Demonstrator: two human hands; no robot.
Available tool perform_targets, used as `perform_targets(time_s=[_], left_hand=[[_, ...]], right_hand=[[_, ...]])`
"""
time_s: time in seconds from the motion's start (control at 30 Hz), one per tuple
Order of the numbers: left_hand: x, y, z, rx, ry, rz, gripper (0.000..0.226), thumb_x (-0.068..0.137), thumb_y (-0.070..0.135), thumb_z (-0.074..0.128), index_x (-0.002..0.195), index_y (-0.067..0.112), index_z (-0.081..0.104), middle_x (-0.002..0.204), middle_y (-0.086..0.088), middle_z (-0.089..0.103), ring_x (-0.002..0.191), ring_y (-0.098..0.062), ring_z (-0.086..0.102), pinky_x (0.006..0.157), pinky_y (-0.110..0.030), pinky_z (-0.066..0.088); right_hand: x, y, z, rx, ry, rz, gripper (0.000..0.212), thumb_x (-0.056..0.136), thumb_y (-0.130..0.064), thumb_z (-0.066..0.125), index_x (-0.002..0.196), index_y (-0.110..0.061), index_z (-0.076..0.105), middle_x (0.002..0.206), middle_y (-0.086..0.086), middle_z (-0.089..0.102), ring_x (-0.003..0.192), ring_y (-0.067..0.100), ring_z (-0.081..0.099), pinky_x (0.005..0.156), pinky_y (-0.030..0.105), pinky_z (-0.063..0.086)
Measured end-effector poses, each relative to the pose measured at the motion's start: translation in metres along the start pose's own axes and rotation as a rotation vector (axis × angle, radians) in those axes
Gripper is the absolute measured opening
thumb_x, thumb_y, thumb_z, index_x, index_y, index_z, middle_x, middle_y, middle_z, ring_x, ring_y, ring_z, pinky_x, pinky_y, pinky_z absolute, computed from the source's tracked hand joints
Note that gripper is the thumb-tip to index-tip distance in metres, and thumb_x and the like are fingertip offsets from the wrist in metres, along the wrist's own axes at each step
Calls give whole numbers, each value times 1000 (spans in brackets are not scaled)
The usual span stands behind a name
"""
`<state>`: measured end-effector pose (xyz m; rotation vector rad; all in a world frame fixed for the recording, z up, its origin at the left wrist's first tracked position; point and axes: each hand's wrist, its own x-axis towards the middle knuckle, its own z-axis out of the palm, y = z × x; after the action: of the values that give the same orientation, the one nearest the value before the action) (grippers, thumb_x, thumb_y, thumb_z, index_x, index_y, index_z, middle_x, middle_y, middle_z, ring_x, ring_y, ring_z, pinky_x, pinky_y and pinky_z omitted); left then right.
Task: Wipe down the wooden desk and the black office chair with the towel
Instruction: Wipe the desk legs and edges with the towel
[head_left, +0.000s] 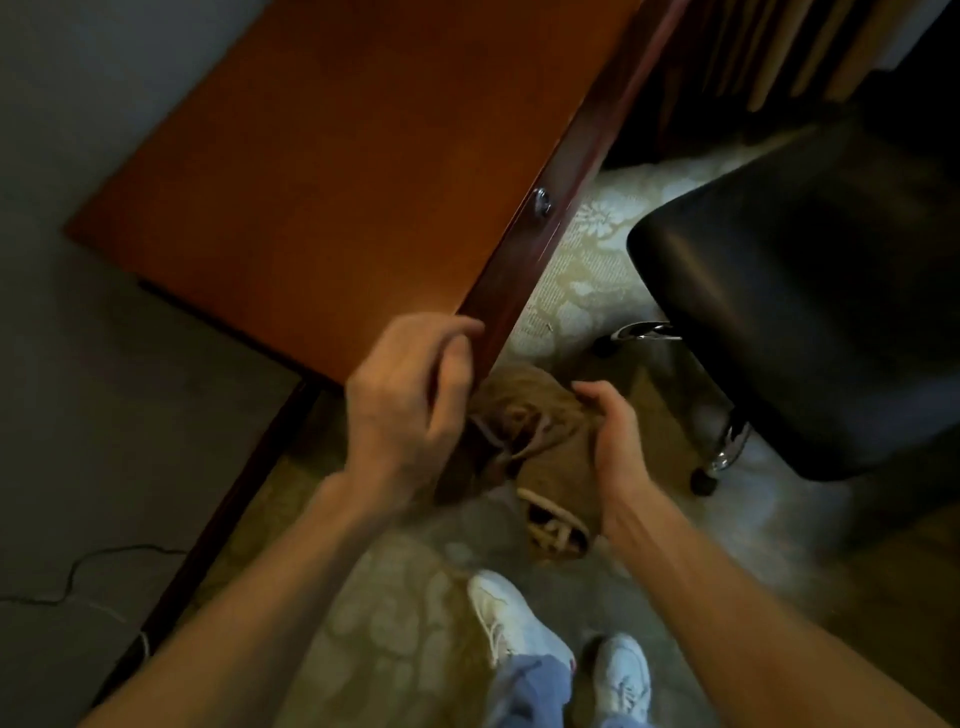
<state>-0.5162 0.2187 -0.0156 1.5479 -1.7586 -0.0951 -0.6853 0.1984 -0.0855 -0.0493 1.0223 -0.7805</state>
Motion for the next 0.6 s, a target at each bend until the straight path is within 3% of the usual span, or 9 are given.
perform_targets(time_s=[0.1,0.2,0.27,0.33,0.37,0.43,0.53,0.57,0.6], left_hand=[[49,-17,-18,14,64,-11,34,107,20,38,106,8,70,107,-5,70,101,-17,65,88,-24,50],[78,-36,-25,1,23,-94,31,110,22,36,111,15,67,109,-1,70,103,-18,66,86,-45,54],[90,-49,-21,27,5,-101,33,110,22,36,111,14,68,108,0,70,100,-17,66,83,-47,53],[99,-60,-10,54,-33,-100,34,110,26,37,114,16,69,109,4,69,94,-14,64,80,-44,54],[104,-65,-2,73,-80,-96,34,110,29,37,118,18,68,114,7,68,98,-13,63,83,-43,54],[114,-75,17,154,-226,-84,36,108,34,40,130,20,64,132,9,62,125,-14,57,105,-43,48],[134,-90,43,284,-468,-88,48,107,38,44,151,20,45,161,0,40,151,-14,30,125,-39,25],[141,-96,50,313,-525,-97,54,107,39,45,156,19,38,166,-1,32,154,-14,23,127,-39,20],[145,-102,52,333,-559,-103,58,107,41,45,159,19,33,168,-1,27,156,-14,18,128,-41,18]], right_hand=[[10,18,45,104,-21,23,39,89,-32,51,100,-3,74,87,14,68,75,30,65,75,30,54],[21,39,71,178,-44,-5,34,85,-24,50,87,-12,81,91,14,75,81,28,74,80,38,61],[24,54,74,146,-6,-98,48,82,-23,52,126,-26,72,120,9,72,108,27,70,102,48,54],[32,71,70,8,-32,-230,72,79,-30,54,148,-49,44,133,-9,65,121,17,64,108,43,49],[34,78,71,-74,-62,-287,74,80,-36,54,147,-59,36,133,-22,60,122,6,61,107,34,49],[40,85,77,-203,-83,-356,73,78,-50,52,143,-72,25,140,-39,40,130,-11,46,109,20,41],[59,70,88,-326,23,-430,71,81,-54,43,144,-74,16,156,-27,31,139,-2,34,114,18,29],[69,59,91,-349,75,-452,70,83,-52,41,145,-73,14,159,-24,31,138,-1,34,110,13,30],[78,47,95,-356,112,-460,70,85,-51,40,146,-71,12,160,-18,32,138,3,36,109,17,34]])
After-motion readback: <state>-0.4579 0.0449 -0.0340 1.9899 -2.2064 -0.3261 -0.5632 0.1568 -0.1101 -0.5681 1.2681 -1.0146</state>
